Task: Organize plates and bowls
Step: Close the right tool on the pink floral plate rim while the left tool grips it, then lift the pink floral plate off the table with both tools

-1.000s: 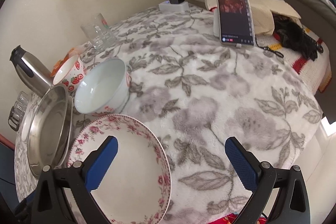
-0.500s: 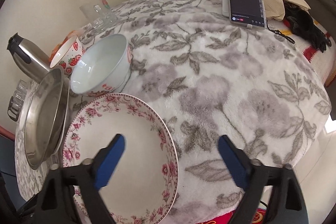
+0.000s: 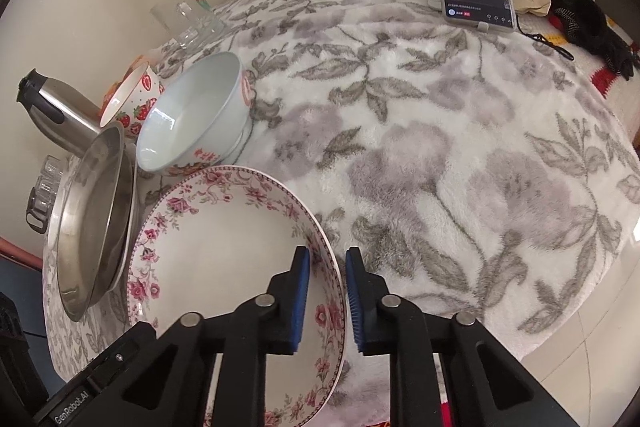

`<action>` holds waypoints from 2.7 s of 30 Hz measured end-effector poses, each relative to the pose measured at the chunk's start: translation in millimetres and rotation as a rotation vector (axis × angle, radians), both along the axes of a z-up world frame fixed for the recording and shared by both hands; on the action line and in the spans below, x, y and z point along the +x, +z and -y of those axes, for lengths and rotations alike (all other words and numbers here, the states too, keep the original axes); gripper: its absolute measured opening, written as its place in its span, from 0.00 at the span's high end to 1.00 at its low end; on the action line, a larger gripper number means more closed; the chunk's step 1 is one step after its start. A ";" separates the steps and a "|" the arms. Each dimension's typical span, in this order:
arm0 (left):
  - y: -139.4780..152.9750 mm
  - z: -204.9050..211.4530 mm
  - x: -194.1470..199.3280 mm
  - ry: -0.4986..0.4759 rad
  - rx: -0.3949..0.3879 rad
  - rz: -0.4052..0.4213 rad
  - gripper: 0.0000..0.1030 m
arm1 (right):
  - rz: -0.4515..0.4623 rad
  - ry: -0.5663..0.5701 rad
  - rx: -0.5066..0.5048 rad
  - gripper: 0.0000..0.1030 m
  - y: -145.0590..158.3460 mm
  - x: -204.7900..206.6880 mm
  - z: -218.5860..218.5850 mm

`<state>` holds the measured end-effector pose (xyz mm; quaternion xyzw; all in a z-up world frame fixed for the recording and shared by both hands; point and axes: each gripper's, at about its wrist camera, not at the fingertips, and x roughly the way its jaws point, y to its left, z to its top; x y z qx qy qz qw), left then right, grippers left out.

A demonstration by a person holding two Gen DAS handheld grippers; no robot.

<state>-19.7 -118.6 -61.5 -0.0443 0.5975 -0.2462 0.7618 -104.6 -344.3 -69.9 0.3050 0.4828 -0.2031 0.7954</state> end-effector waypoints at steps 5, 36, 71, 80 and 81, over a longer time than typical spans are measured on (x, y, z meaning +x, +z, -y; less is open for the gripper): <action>-4.7 2.7 1.9 -0.001 0.004 -0.010 0.77 | 0.001 0.006 -0.008 0.83 -0.3 0.0 -1.4; -10.5 5.4 5.7 -0.002 -0.014 -0.036 0.82 | 0.049 0.023 -0.012 0.83 7.6 -3.4 -2.0; 30.9 -6.3 -3.5 -0.063 -0.073 0.095 0.82 | 0.202 0.013 0.001 0.83 42.7 -31.9 -8.6; 47.1 -6.5 -6.0 -0.072 -0.123 0.149 0.82 | 0.273 0.002 -0.027 0.83 58.2 -39.1 -8.9; 48.5 -6.4 -5.8 -0.071 -0.128 0.156 0.82 | 0.278 0.003 -0.029 0.82 59.2 -39.0 -9.2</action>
